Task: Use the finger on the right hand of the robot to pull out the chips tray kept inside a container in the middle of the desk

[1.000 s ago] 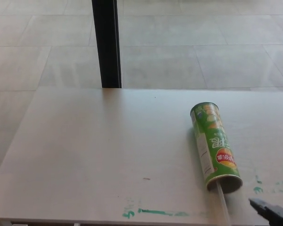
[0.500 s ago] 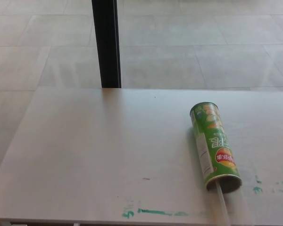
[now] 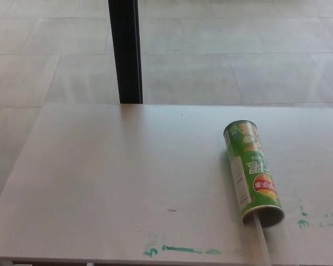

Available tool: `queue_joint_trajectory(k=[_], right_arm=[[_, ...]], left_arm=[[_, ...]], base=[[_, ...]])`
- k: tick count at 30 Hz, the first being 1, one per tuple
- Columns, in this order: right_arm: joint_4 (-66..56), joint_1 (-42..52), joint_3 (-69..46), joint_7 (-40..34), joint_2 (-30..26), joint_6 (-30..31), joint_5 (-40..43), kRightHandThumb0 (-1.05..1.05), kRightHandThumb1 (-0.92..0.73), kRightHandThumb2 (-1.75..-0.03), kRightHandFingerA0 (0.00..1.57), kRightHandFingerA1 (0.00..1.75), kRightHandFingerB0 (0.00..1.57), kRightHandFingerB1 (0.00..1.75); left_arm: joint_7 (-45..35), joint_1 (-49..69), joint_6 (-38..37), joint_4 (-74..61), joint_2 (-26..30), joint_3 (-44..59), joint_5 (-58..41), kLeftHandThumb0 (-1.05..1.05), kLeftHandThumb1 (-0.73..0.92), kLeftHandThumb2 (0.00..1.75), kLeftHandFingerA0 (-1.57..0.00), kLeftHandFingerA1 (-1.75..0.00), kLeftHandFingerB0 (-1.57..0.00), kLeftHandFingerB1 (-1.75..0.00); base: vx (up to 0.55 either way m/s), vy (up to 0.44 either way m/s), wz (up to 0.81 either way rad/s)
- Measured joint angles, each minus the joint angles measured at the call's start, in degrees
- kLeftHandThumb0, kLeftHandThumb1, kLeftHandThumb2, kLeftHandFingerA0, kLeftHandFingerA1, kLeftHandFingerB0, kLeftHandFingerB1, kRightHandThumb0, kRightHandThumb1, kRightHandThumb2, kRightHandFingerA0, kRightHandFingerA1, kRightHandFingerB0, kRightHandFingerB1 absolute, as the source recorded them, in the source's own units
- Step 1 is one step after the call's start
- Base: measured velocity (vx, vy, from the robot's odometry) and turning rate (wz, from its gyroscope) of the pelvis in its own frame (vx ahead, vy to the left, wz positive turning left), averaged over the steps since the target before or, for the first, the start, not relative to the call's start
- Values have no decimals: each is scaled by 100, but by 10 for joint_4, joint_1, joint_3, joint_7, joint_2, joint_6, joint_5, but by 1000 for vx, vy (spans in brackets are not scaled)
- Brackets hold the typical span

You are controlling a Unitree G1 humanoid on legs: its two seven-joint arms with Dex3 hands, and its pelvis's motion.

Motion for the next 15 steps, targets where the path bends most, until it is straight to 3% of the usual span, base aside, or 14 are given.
queue_joint_trajectory(k=[5, 6, 7, 8, 9, 11, 12, 14, 15], right_arm=[[102, -48, -34, -15, 34, 10, 31, -17, -52, -59, 97, 120, 2, 35], [124, -57, -39, -18, 41, 13, 38, -24, -51, -59, 97, 115, 1, 47], [129, -59, -41, -19, 43, 13, 40, -21, -34, -86, 104, 110, 1, 51], [153, -68, -48, -23, 52, 15, 47, -20, -32, -84, 104, 110, 2, 52], [181, -76, -55, -28, 61, 18, 55, -19, -44, -62, 102, 120, 6, 52], [219, -87, -66, -35, 75, 20, 68, -19, -44, -62, 102, 120, 6, 52], [231, -92, -71, -38, 80, 21, 73, -14, -50, -63, 84, 117, 7, 53], [269, -105, -81, -43, 89, 22, 87, -17, -52, -62, 80, 115, 7, 54], [291, -112, -86, -43, 90, 22, 94, -16, -52, -62, 77, 111, 9, 53]], left_arm=[[0, -1, 0, 2, -1, 0, 0, -26, 61, 61, -64, -74, -56, -61], [0, -2, 0, 3, -2, 0, 0, -26, 63, 61, -62, -71, -57, -61], [0, -2, 0, 3, -2, 0, 0, -27, 63, 61, -61, -71, -58, -61], [0, -1, 0, 3, -2, 0, 0, -27, 64, 61, -60, -70, -57, -61], [0, 0, 0, 4, -2, -1, 0, -25, 64, 61, -61, -71, -57, -61], [0, 0, 0, 6, -2, -1, 0, -25, 64, 61, -61, -71, -57, -61], [0, 0, 0, 8, -2, -1, 0, -25, 64, 61, -57, -70, -56, -61], [0, -2, 0, 10, -2, -1, 0, -26, 62, 62, -60, -73, -55, -62], [0, -2, 0, 8, -2, -1, 0, -28, 44, 91, -60, -76, -50, -67]], base=[[0, 0, 0], [0, 0, 0], [0, 0, 0], [0, 0, 0], [0, 0, 0], [0, 0, 0], [0, 0, 0], [0, 0, 0], [0, 0, 0]])
